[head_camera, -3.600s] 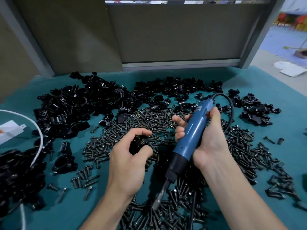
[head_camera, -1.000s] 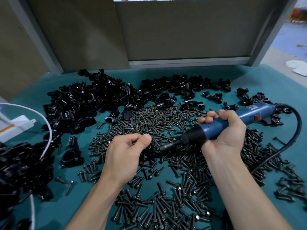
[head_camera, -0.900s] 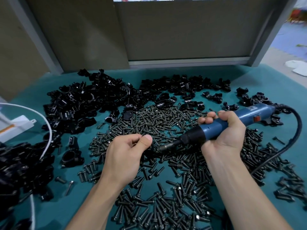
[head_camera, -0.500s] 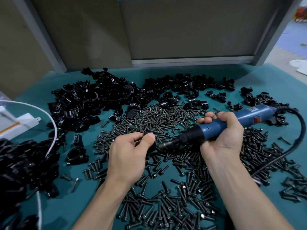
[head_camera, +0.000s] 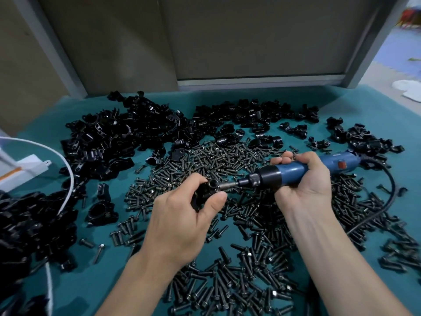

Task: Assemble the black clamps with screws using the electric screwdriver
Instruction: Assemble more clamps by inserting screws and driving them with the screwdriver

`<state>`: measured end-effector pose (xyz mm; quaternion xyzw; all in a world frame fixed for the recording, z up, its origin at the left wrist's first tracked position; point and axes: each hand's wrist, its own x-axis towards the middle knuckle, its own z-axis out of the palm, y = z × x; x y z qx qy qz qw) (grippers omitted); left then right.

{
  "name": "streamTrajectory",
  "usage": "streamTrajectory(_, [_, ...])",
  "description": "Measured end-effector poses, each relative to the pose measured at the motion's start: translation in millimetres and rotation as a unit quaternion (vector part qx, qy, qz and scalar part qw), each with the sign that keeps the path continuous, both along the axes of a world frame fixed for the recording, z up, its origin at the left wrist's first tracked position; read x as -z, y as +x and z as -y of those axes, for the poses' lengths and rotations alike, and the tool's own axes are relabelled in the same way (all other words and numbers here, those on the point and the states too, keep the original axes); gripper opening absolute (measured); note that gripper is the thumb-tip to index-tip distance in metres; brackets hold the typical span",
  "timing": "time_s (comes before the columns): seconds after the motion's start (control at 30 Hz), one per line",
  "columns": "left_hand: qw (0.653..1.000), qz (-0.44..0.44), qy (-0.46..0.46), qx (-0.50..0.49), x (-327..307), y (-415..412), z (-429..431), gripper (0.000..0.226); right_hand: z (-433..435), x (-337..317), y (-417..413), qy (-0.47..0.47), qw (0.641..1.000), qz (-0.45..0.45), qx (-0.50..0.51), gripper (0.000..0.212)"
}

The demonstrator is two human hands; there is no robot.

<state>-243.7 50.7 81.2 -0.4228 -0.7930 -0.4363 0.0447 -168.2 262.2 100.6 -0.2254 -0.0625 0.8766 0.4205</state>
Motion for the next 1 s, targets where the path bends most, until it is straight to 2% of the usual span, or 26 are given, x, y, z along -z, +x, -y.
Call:
streamTrajectory(0.17, [0.992, 0.129, 0.005, -0.005, 1, -11, -3, 0.042, 4, -1, 0, 0.033, 0.999, 0.004, 0.011, 0.026])
streamTrajectory(0.37, [0.970, 0.241, 0.013, -0.001, 0, -16, -3, 0.054, 6, -6, 0, 0.066, 0.998, -0.015, 0.016, 0.030])
streamTrajectory(0.5, [0.945, 0.325, 0.033, -0.015, 2, -19, -4, 0.081, 7, -7, 1, 0.073, 0.997, -0.019, 0.014, 0.030])
streamTrajectory(0.53, [0.941, 0.336, 0.036, -0.013, 2, -20, -5, 0.082, 8, -8, 2, 0.074, 0.997, -0.018, 0.013, 0.029])
streamTrajectory(0.67, [0.935, 0.352, 0.029, -0.010, -1, -20, -6, 0.058, 8, -12, 3, 0.079, 0.997, -0.019, 0.015, 0.026])
streamTrajectory(0.77, [0.932, 0.361, 0.026, -0.005, -1, -19, -5, 0.057, 8, -13, 4, 0.086, 0.996, -0.025, 0.015, 0.027])
streamTrajectory(0.87, [0.932, 0.362, 0.025, -0.003, -3, -18, -5, 0.043, 8, -14, 4, 0.089, 0.996, -0.025, 0.016, 0.028])
streamTrajectory(1.0, [0.928, 0.373, 0.024, -0.007, -2, -18, -6, 0.041, 6, -14, 5, 0.087, 0.996, -0.029, 0.018, 0.028])
